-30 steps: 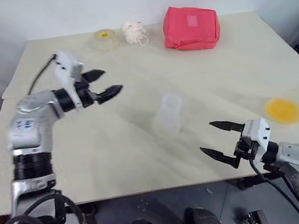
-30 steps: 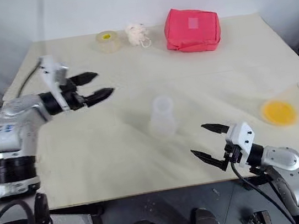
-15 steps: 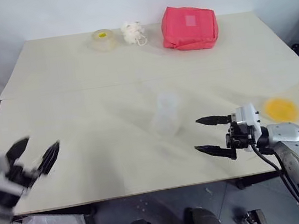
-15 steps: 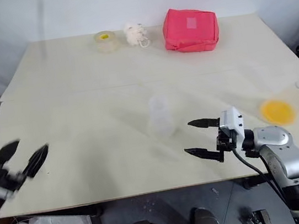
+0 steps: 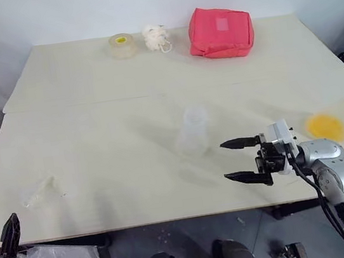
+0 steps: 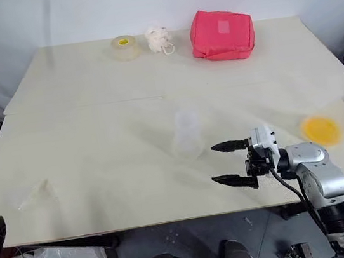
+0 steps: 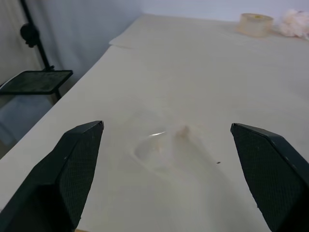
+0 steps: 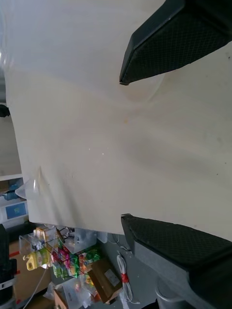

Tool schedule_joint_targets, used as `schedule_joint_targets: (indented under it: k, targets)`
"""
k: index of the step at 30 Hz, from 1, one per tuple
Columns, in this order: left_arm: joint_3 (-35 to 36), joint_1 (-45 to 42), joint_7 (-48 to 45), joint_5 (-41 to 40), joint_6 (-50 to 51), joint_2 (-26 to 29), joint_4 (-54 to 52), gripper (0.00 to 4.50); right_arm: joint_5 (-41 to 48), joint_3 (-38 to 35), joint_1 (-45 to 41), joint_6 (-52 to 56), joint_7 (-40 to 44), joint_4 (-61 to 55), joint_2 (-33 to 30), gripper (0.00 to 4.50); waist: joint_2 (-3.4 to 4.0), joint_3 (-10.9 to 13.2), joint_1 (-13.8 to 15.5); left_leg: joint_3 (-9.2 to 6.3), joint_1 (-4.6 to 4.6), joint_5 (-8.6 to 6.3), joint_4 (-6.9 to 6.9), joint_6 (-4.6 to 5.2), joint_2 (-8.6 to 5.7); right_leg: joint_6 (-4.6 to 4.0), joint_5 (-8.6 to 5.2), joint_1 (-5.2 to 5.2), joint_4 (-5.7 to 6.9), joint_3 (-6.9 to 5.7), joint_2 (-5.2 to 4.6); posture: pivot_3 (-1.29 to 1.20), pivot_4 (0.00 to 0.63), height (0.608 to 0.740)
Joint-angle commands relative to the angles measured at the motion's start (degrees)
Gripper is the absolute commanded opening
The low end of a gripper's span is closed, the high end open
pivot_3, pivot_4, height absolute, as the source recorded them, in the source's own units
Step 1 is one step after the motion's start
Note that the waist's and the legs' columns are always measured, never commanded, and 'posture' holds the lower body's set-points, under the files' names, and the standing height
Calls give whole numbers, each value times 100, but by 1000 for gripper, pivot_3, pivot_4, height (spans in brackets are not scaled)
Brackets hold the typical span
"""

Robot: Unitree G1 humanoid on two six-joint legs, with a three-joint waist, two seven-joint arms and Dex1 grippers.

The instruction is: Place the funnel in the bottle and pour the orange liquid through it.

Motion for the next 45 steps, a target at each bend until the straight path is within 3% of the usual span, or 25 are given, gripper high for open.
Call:
schedule_joint_targets:
  k: [1,9,10,12,24,32,36,40,45]
  targets:
    - [-155,-267,382,-14,-38,245,264,4485,-6,-15,-46,-178,110,7,84,4500,3,-2,13,0,0,0,0,0,0,0,0,0,0,0,0,0,150,740]
    - [-948,-1053,465,186,105,879,1354,4485,-131,-23,17,-316,6,-32,165,4500,6,-3,-3,14,1,-1,-1,2,-7,2,1,-18,32,-25,2,0,150,740]
    - [-1025,-1071,462,196,129,925,1428,4303,-139,-31,38,-321,-21,-54,169,4500,5,-3,-13,16,0,-1,-1,2,-6,2,1,-20,35,-32,2,0,150,740]
    - [-1117,-1049,439,113,212,1001,1459,3857,-154,-47,90,-345,-63,-90,164,4500,5,-3,-26,21,1,-2,-2,1,-5,3,1,-22,36,-37,2,0,150,740]
    - [-946,-1064,512,-340,808,1525,1488,30,-138,-99,358,-397,-331,-360,171,4500,5,-2,-10,22,2,-3,0,-1,-2,3,2,-21,35,-37,0,0,150,740]
    - [-938,-1348,358,-445,890,1998,1511,30,-154,-91,310,-453,-503,-363,211,4500,6,-2,-4,22,2,-3,0,-2,-2,3,1,-22,36,-39,1,0,150,740]
    - [-1274,-1682,-268,-402,618,2438,1225,30,-134,-98,344,-426,-563,-438,184,4500,6,-2,15,22,2,-3,0,-2,-3,3,1,-22,38,-39,0,0,150,740]
    - [-2523,-3161,-1230,-224,471,3381,1207,30,-20,-237,227,-312,-731,-559,160,4500,10,0,56,3,-7,-1,13,-2,-10,3,1,-20,46,-39,1,0,150,740]
    - [-3731,-4848,-2017,59,363,3742,1833,30,-15,-410,79,-247,-924,-621,98,4500,28,4,-56,39,6,-2,-10,-3,-27,5,3,-30,47,-41,8,0,150,740]
